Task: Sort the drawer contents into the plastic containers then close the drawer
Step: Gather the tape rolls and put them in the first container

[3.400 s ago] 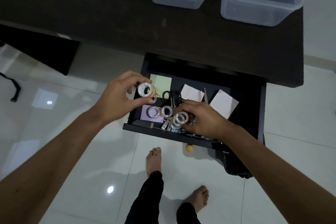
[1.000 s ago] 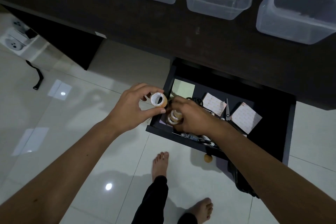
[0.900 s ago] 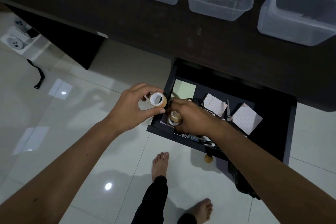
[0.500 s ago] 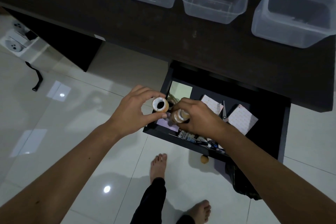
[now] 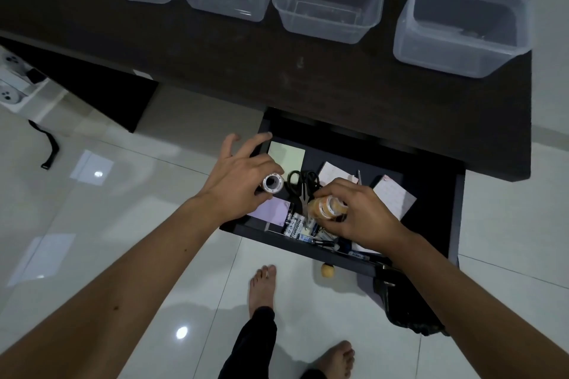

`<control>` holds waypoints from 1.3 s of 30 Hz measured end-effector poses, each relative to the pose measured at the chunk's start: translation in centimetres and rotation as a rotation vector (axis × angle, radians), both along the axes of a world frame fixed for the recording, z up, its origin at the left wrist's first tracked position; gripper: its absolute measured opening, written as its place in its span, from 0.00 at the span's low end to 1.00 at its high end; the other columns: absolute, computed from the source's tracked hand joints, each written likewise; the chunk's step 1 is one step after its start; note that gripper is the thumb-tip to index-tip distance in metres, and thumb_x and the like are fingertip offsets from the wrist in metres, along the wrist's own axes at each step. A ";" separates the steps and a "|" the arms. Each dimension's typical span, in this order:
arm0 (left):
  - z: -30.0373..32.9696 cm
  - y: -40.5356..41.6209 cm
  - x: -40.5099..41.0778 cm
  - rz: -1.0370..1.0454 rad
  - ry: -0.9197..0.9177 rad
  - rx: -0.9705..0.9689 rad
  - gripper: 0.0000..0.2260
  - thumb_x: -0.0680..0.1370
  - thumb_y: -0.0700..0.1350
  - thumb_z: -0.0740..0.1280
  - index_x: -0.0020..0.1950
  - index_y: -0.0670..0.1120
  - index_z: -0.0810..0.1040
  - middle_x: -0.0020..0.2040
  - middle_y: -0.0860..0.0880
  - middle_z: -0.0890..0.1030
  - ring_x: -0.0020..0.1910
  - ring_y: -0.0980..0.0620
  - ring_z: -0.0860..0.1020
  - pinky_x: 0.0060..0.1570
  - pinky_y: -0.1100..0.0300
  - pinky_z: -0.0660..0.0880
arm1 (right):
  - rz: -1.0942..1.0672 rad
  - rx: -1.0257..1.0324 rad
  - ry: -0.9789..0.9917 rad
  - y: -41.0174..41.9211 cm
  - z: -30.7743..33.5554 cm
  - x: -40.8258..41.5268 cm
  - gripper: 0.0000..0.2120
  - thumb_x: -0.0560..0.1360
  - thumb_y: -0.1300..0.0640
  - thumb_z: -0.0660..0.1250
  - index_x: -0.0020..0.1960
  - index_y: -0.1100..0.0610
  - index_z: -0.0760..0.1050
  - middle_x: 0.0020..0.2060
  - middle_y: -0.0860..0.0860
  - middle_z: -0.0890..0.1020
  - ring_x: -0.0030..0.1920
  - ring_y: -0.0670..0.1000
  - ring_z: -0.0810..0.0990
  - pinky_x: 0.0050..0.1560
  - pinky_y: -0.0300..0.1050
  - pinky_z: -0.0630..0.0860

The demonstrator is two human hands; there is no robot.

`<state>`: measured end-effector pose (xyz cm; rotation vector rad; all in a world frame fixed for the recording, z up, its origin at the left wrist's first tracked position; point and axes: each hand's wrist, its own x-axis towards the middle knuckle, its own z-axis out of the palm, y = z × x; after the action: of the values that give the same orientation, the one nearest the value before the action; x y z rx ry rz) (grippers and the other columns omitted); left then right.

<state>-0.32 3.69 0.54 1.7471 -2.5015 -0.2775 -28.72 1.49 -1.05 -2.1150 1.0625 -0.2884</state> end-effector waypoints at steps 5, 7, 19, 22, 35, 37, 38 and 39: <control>-0.1 -0.6 -0.7 0.010 -0.118 0.078 0.15 0.73 0.51 0.77 0.60 0.56 0.83 0.59 0.59 0.84 0.83 0.49 0.55 0.75 0.40 0.52 | -0.024 0.008 -0.022 0.2 -0.3 -0.7 0.21 0.69 0.53 0.81 0.61 0.51 0.82 0.52 0.43 0.81 0.51 0.42 0.81 0.54 0.37 0.77; -0.2 -0.9 -0.8 0.004 -0.184 0.093 0.16 0.74 0.49 0.76 0.61 0.56 0.83 0.60 0.59 0.84 0.83 0.49 0.54 0.74 0.42 0.52 | -0.033 0.004 -0.038 0.1 -0.4 -0.9 0.21 0.70 0.52 0.81 0.61 0.51 0.82 0.52 0.42 0.82 0.52 0.43 0.82 0.55 0.40 0.78; -0.9 -1.7 -1.6 0.012 -0.336 0.082 0.20 0.68 0.39 0.76 0.59 0.51 0.83 0.55 0.55 0.84 0.76 0.47 0.56 0.65 0.47 0.64 | -0.052 0.004 -0.068 0.2 -0.4 -1.3 0.21 0.70 0.52 0.81 0.62 0.51 0.81 0.53 0.43 0.81 0.52 0.42 0.81 0.54 0.40 0.78; -1.3 -1.3 -1.1 -0.039 -0.211 0.019 0.15 0.69 0.45 0.78 0.55 0.50 0.84 0.52 0.52 0.86 0.71 0.45 0.68 0.63 0.47 0.68 | -0.055 0.009 -0.075 0.6 -0.3 -1.4 0.22 0.70 0.54 0.81 0.62 0.52 0.81 0.53 0.44 0.82 0.52 0.43 0.81 0.54 0.39 0.78; 0.4 0.2 -3.0 0.028 0.258 0.064 0.20 0.75 0.55 0.77 0.65 0.56 0.79 0.59 0.59 0.81 0.62 0.56 0.76 0.64 0.56 0.50 | -0.134 0.006 -0.079 0.6 2.5 -2.9 0.21 0.70 0.52 0.81 0.61 0.50 0.81 0.52 0.41 0.81 0.52 0.42 0.81 0.52 0.34 0.77; 0.9 0.2 -3.5 0.031 0.294 0.075 0.20 0.75 0.55 0.78 0.65 0.56 0.79 0.59 0.59 0.81 0.60 0.55 0.76 0.60 0.57 0.52 | -0.144 -0.001 -0.063 0.5 2.9 -3.3 0.22 0.69 0.52 0.82 0.61 0.50 0.81 0.52 0.42 0.81 0.51 0.42 0.81 0.51 0.34 0.77; 1.1 0.3 -3.8 0.034 0.309 0.086 0.21 0.75 0.54 0.78 0.66 0.56 0.79 0.59 0.59 0.80 0.60 0.54 0.74 0.58 0.58 0.54 | -0.149 -0.006 -0.056 0.5 3.1 -3.6 0.22 0.69 0.52 0.82 0.61 0.49 0.81 0.52 0.42 0.81 0.51 0.43 0.81 0.51 0.36 0.77; 1.3 0.3 -3.9 0.047 0.325 0.108 0.21 0.75 0.54 0.78 0.66 0.57 0.79 0.59 0.60 0.80 0.59 0.53 0.70 0.57 0.58 0.56 | -0.152 -0.010 -0.050 0.6 3.3 -3.8 0.22 0.69 0.51 0.82 0.61 0.49 0.81 0.52 0.42 0.81 0.51 0.43 0.81 0.51 0.37 0.78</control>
<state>-4.26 3.96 1.83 1.6383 -2.2489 -0.6469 -32.55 2.05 2.22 -2.0283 1.1966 -0.4180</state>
